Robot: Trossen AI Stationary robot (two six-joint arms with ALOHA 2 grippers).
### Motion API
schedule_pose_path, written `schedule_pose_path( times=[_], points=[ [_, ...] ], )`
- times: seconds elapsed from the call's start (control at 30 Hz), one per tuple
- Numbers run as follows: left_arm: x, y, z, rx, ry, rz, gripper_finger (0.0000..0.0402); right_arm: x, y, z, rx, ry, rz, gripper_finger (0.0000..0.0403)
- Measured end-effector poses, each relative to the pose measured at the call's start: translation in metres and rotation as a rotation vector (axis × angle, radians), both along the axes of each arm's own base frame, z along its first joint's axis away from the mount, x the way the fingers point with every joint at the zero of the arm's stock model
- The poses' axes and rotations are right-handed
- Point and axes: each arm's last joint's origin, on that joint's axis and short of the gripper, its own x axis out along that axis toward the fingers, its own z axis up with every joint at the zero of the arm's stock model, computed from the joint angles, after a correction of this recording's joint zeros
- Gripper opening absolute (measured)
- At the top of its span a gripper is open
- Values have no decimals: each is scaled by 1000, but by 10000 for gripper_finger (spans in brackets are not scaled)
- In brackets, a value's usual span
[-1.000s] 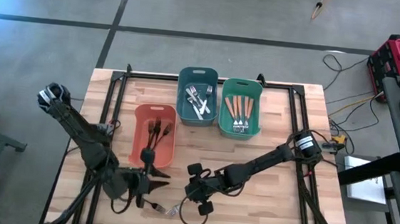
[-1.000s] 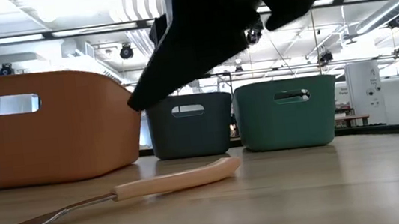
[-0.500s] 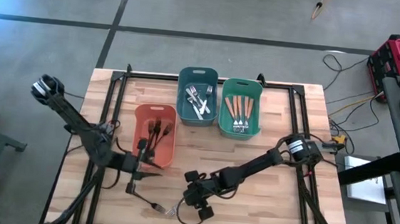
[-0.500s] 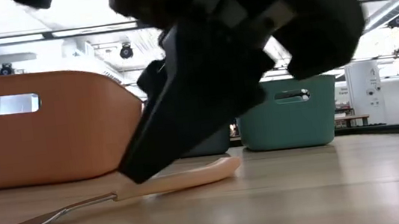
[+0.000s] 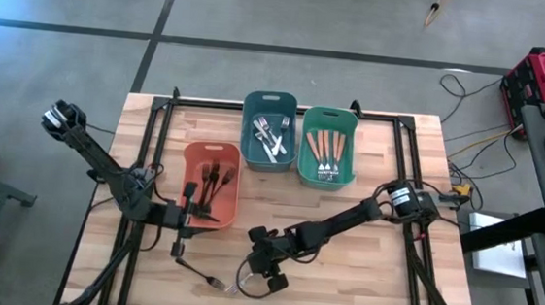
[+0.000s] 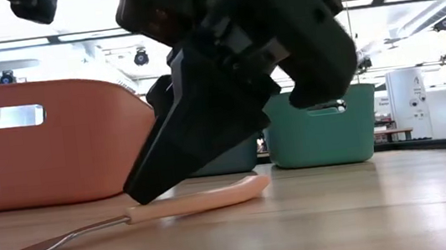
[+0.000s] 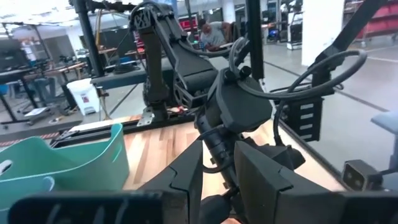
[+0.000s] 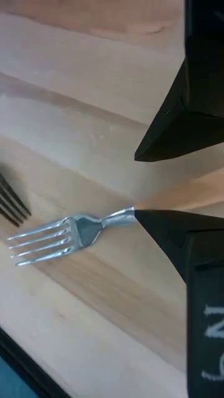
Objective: Sort silverware by color (type)
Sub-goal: Put the orange fork into the green bin
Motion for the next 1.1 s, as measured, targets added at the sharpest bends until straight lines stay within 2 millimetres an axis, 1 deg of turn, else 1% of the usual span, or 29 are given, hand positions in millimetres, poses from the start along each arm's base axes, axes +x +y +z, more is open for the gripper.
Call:
schedule_pose_path(
  times=[0.5,0.73,0.77,0.97,1.1],
  points=[
    [0,0,-1,4,3,12,76,-3,-1,-4,-16,24,13,127],
    [0,1,-1,4,3,38,76,0,0,16,-26,4,25,127],
    [0,1,-1,5,3,38,76,-1,1,16,-25,7,26,127],
    [0,1,-1,5,3,38,76,-5,6,10,-11,51,18,127],
    [0,1,-1,5,3,47,76,-8,6,-1,-3,89,-1,125]
  ],
)
